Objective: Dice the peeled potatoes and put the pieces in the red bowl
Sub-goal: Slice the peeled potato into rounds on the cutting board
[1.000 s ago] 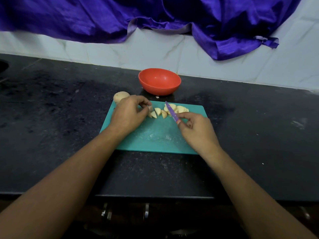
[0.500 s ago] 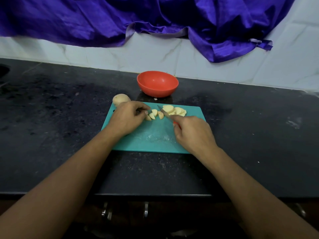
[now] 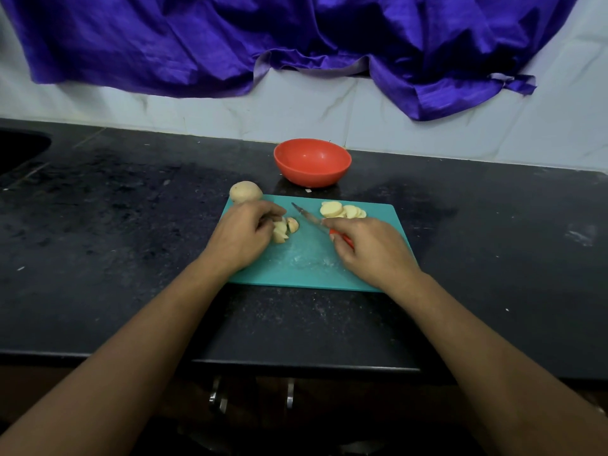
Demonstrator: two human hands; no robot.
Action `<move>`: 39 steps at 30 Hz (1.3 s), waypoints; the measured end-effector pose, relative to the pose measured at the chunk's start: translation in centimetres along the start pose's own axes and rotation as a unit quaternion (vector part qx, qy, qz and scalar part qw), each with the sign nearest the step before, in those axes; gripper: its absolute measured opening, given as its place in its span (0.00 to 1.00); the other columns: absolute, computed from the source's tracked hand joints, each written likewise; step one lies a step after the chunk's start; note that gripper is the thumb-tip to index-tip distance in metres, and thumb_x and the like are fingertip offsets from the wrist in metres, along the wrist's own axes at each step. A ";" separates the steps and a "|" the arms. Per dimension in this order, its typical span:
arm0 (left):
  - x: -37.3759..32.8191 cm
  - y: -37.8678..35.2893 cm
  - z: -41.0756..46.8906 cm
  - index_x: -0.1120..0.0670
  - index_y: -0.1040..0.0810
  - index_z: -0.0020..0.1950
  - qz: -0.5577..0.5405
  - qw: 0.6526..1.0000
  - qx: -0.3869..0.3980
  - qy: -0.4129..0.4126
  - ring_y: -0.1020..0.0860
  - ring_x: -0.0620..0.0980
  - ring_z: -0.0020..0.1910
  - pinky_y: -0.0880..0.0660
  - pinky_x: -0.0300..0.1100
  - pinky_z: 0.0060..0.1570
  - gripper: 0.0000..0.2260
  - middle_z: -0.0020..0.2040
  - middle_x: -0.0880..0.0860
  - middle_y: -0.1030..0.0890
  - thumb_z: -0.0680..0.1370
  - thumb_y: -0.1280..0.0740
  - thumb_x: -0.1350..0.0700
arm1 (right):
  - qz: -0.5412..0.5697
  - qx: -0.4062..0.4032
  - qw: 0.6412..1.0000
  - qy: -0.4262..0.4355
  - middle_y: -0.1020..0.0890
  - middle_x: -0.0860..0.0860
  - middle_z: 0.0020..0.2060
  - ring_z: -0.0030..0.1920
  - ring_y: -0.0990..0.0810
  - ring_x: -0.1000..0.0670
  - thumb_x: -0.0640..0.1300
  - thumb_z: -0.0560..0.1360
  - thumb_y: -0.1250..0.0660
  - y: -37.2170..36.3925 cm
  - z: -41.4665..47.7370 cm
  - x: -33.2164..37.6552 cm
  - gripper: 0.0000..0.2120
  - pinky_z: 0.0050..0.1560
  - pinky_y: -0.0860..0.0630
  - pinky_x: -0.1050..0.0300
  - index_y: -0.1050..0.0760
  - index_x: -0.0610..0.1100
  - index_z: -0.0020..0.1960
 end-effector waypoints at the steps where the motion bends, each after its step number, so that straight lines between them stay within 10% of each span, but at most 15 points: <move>1: 0.1 0.1 0.0 0.52 0.17 0.63 -0.012 1.000 -0.005 0.009 0.18 0.44 0.56 0.23 0.44 0.61 0.16 0.54 0.46 0.14 0.80 0.36 0.64 | -0.006 0.003 1.000 0.004 0.15 0.52 0.54 0.53 0.19 0.46 0.50 0.82 0.40 -0.1 0.0 0.1 0.19 0.45 0.24 0.50 0.25 0.60 0.71; 12: 0.9 0.9 -1.4 0.49 0.15 0.59 -0.029 0.997 -0.051 0.050 0.20 0.35 0.46 0.28 0.26 0.50 0.12 0.49 0.43 0.14 0.79 0.32 0.60 | -0.023 0.037 0.993 0.109 0.17 0.56 0.61 0.58 0.19 0.49 0.51 0.83 0.41 0.2 -0.3 0.8 0.19 0.48 0.22 0.50 0.28 0.60 0.73; 20: -1.5 0.4 -0.4 0.49 0.15 0.57 -0.055 0.996 -0.057 0.038 0.19 0.34 0.37 0.25 0.26 0.38 0.10 0.41 0.41 0.17 0.79 0.32 0.59 | 0.077 -0.048 0.995 -0.041 0.14 0.52 0.53 0.49 0.17 0.47 0.50 0.81 0.36 1.1 -1.9 -2.4 0.16 0.46 0.21 0.49 0.21 0.59 0.67; 23: -3.7 -0.1 0.8 0.50 0.15 0.59 -0.049 0.998 -0.040 0.014 0.19 0.42 0.32 0.19 0.43 0.33 0.10 0.37 0.41 0.19 0.81 0.33 0.57 | 0.091 -0.067 0.989 -0.097 0.16 0.54 0.39 0.35 0.21 0.53 0.50 0.81 0.35 1.4 -2.2 -3.7 0.16 0.36 0.26 0.54 0.21 0.58 0.67; 29: -6.6 -2.3 4.7 0.47 0.15 0.60 0.022 0.998 -0.004 -0.052 0.18 0.46 0.52 0.22 0.46 0.55 0.12 0.55 0.45 0.14 0.78 0.30 0.54 | 0.093 -0.093 0.973 -0.191 0.14 0.52 0.44 0.42 0.17 0.49 0.49 0.81 0.36 2.2 -2.3 -5.2 0.16 0.44 0.19 0.50 0.20 0.54 0.67; 39: -6.4 -5.2 6.7 0.41 0.25 0.72 0.097 0.979 0.168 -0.056 0.22 0.50 0.63 0.23 0.55 0.61 0.30 0.64 0.46 0.19 0.71 0.27 0.37 | -0.002 -0.009 0.990 -0.137 0.15 0.50 0.49 0.51 0.18 0.45 0.50 0.83 0.40 1.7 -1.4 -4.4 0.17 0.46 0.26 0.52 0.22 0.56 0.69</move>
Point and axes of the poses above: each hand's wrist, its own z-axis towards the middle knuckle, its own y-axis out of the back of the hand, x = y × z, the point moved 2 cm from there along z, towards the middle knuckle
